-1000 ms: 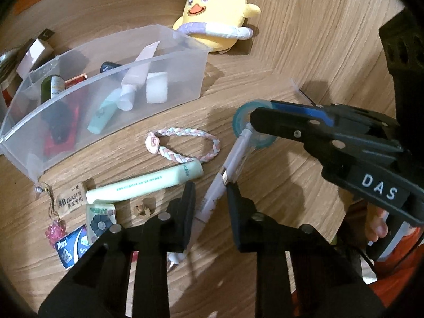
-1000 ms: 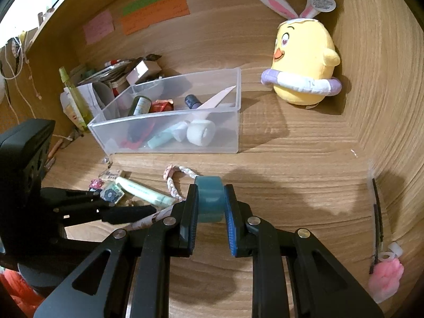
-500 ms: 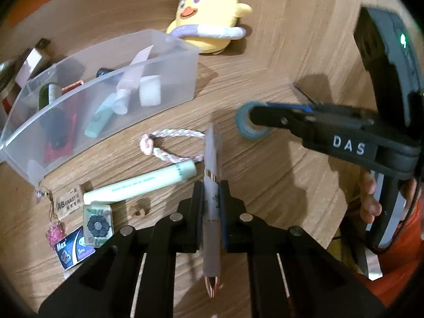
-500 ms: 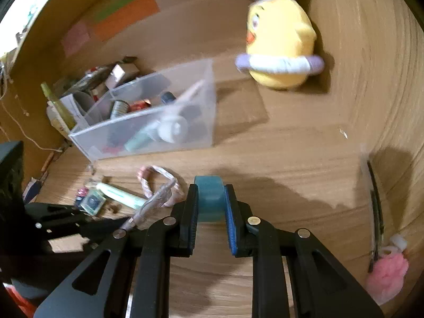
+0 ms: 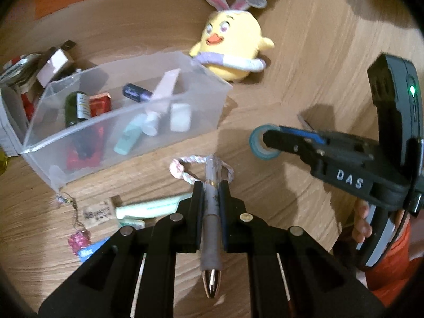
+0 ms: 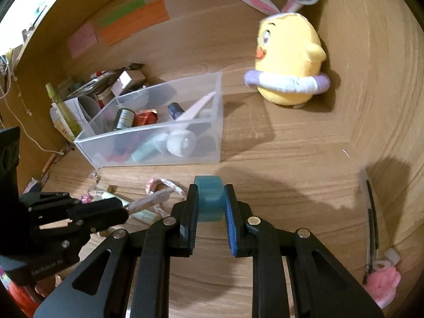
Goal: Organize objects
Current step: 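Carry the pen and teal tape roll into the clear box and open both grippers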
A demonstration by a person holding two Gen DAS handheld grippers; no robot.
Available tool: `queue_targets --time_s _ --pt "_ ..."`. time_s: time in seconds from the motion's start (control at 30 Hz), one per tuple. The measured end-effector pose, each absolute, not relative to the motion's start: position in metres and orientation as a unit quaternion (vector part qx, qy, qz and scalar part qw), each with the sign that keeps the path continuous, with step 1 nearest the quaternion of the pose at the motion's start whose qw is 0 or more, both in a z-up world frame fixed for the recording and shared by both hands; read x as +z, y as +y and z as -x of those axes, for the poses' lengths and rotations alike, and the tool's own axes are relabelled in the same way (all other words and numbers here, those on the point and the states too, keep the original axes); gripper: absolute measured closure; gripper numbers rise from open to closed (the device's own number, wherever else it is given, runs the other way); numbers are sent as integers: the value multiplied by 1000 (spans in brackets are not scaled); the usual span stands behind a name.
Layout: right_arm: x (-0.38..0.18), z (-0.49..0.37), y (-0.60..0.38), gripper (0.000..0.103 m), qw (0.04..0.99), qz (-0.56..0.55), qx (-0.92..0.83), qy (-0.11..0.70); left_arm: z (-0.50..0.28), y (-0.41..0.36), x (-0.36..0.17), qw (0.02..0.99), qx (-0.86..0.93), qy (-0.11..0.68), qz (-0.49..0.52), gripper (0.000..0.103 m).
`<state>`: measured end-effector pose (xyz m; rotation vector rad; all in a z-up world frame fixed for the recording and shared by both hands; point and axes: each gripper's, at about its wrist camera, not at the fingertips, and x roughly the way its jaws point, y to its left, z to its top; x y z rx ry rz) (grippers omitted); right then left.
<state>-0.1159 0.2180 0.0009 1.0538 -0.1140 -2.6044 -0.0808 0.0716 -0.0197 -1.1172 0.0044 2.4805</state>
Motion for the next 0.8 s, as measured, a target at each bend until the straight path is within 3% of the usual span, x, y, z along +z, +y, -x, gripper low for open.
queue_targets --time_s 0.8 --pt "49 147 171 86 201 -312 -928 -8 98 18 32 140 933 -34 329 93"
